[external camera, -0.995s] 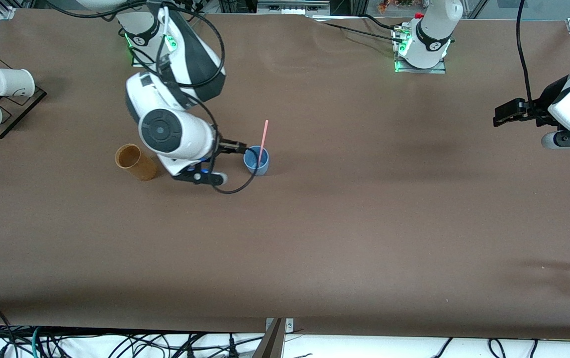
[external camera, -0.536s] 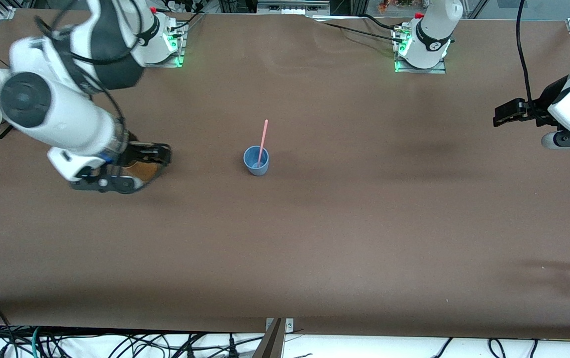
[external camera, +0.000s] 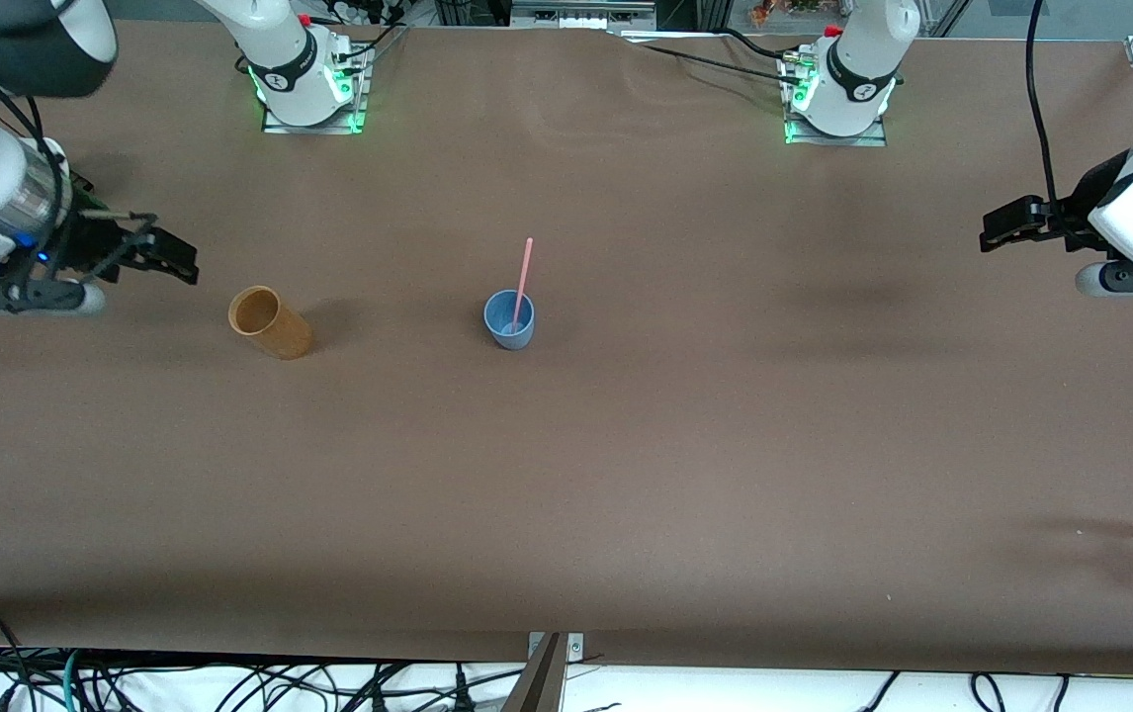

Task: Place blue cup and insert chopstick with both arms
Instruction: 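Open the right gripper and raise it away from the cups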

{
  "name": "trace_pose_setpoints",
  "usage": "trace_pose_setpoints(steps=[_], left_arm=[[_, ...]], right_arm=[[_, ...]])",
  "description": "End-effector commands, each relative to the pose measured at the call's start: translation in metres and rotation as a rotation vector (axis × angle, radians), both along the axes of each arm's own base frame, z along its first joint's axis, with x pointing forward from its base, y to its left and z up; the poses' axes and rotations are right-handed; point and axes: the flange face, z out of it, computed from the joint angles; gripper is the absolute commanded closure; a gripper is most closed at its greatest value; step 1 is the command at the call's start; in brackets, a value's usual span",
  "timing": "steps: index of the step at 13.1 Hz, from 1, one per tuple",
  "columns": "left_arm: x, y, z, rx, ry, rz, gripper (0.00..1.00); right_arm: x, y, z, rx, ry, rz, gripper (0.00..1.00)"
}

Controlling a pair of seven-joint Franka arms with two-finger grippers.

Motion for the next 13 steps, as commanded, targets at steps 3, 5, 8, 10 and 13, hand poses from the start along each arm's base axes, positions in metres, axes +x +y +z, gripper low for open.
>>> trace_pose_setpoints(steps=[3, 5, 8, 10, 13], left_arm=[[-0.001, -0.001, 0.001, -0.011, -0.009, -0.017, 0.00], [-0.001, -0.001, 0.001, -0.011, -0.009, -0.017, 0.00], [-0.001, 0.000, 0.001, -0.011, -0.008, -0.015, 0.00], [-0.001, -0.001, 0.001, -0.011, -0.009, -0.018, 0.00], [-0.001, 0.000, 0.001, -0.011, -0.009, -0.017, 0.00]], right_arm=[[-0.017, -0.016, 0.009, -0.009, -0.007, 0.002, 0.00], [-0.018, -0.022, 0.009, -0.015, 0.023, 0.003, 0.00], [-0.017, -0.021, 0.009, -0.012, 0.027, 0.029, 0.00], [-0.017, -0.020, 0.009, -0.012, 0.027, 0.033, 0.00], [-0.017, -0.020, 0.009, -0.014, 0.027, 0.033, 0.00]])
